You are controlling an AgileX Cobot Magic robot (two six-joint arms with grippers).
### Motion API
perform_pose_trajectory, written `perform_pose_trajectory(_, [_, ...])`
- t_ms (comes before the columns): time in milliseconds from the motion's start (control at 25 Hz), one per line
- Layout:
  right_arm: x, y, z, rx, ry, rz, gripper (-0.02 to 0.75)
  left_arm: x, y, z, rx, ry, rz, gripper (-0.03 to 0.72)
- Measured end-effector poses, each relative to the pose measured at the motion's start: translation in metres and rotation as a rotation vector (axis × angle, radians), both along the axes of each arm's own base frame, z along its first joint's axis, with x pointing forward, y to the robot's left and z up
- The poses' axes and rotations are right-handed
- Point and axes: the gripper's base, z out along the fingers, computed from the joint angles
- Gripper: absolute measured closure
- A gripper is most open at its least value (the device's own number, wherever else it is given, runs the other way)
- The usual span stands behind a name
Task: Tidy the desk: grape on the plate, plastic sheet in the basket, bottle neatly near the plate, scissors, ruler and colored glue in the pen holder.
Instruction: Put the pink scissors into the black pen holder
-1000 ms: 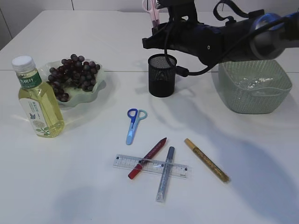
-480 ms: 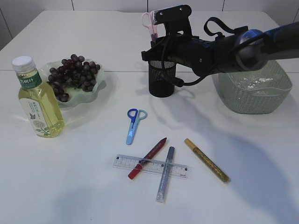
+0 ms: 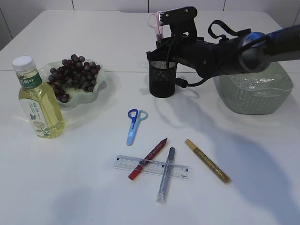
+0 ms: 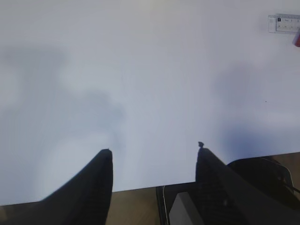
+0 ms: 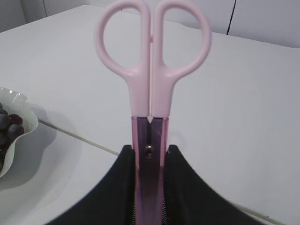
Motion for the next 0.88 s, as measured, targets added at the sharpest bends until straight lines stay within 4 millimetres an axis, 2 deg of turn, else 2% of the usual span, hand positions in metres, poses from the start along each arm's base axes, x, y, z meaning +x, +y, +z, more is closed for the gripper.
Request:
perform_pose_trajectory(480, [0.003,0.001,-0.019,-0.004,0.010,-0.003,0.611,0.000,0.000,0.000,0.000,0.002,0.000,0.281])
perform_pose_trajectory(880, [0.003,0.001,-0.020,-0.005,0.013,-0.003,0.605,0.000,0.000,0.000,0.000,0.002,0.000,0.281])
